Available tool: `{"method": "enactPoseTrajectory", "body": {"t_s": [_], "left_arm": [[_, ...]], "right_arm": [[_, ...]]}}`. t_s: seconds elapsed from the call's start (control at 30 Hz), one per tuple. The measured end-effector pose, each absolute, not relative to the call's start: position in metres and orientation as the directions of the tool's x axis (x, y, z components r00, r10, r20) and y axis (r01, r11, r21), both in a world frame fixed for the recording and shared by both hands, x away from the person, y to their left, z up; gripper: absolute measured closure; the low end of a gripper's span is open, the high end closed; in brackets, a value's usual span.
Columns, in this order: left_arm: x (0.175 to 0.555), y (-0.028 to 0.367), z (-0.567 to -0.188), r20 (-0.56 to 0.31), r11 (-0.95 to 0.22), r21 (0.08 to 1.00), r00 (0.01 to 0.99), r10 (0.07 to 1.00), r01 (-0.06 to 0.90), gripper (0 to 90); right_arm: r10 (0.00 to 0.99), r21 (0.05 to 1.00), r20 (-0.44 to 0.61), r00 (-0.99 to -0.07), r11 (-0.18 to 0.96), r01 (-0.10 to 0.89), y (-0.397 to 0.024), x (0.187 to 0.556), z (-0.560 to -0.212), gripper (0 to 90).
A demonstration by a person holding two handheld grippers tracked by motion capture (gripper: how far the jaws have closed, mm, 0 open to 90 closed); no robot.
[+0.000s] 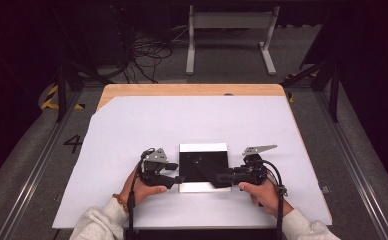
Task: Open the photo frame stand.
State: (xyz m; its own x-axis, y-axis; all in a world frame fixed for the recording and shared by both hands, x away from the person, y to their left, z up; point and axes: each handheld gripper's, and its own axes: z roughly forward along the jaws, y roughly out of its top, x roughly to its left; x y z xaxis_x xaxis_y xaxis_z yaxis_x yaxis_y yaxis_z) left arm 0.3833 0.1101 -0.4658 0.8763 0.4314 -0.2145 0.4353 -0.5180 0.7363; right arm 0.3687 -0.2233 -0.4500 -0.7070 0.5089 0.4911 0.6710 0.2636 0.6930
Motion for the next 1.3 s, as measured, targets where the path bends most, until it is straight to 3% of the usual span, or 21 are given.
{"method": "enactPoseTrajectory", "body": {"t_s": [0.4,0.63,0.87,1.3], "left_arm": [[0.396,0.099,-0.466,-0.278,-0.495,0.724,0.86,0.428,0.48,33.2],[0.398,0.098,-0.466,-0.274,-0.491,0.728,0.859,0.432,0.479,33.8],[0.393,0.095,-0.458,-0.171,-0.484,0.777,0.875,0.454,0.403,36.7],[0.384,0.1,-0.449,-0.094,-0.453,0.828,0.879,0.468,0.331,46.8]], "right_arm": [[0.489,0.741,0.438,-0.755,0.28,0.611,-0.222,0.362,-0.446,56.8],[0.482,0.747,0.429,-0.764,0.287,0.6,-0.223,0.362,-0.445,56.6],[0.476,0.77,0.384,-0.791,0.307,0.559,-0.221,0.36,-0.439,58.9],[0.485,0.795,0.294,-0.823,0.353,0.492,-0.215,0.353,-0.433,65.0]]}}
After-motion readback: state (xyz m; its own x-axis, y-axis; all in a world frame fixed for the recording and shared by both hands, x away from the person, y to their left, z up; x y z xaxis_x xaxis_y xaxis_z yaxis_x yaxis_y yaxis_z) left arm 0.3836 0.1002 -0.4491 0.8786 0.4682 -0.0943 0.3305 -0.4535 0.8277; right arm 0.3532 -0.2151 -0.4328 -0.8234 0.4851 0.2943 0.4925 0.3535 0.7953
